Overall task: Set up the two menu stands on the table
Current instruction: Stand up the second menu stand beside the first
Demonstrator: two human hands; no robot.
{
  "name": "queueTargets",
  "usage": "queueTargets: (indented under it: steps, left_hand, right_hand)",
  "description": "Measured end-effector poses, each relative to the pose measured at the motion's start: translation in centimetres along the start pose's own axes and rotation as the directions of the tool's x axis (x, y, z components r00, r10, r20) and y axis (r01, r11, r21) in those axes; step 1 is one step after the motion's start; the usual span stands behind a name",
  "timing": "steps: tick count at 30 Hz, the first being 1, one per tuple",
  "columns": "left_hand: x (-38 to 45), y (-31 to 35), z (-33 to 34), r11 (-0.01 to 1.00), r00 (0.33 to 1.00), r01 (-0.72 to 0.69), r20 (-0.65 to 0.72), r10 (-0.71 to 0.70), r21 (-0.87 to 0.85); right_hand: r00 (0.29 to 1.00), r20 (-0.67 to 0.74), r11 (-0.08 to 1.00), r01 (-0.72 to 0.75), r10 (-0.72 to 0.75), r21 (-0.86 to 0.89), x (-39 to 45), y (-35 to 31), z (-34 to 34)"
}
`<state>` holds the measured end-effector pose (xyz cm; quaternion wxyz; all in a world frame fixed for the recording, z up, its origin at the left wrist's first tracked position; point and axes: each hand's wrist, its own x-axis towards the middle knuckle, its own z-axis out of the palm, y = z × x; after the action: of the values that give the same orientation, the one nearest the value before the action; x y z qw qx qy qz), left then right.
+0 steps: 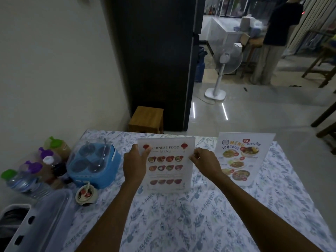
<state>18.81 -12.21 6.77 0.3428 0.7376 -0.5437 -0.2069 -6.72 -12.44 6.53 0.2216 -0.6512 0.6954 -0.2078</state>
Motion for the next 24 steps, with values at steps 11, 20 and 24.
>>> queueTargets:
  steps: [11, 20, 24]
  left_hand:
    - [0.0, 0.0, -0.1, 1.000, 0.999, 0.005, 0.052, -0.004, -0.022]
    - [-2.2, 0.4, -1.9, 0.999, 0.999, -0.033, 0.026, 0.034, -0.022]
    - [-4.3, 0.4, -2.5, 0.997, 0.998, -0.054, 0.036, 0.056, -0.053]
  right_hand:
    - [1.000, -0.002, 0.998, -0.011, 0.011, -0.065, -0.1, 0.0, 0.3]
    - [0.998, -0.028, 0.999, -0.050, 0.050, 0.021, -3.2, -0.1, -1.3]
    - [0.997, -0.056, 0.998, -0.056, 0.057, 0.023, -5.5, 0.1, -2.0]
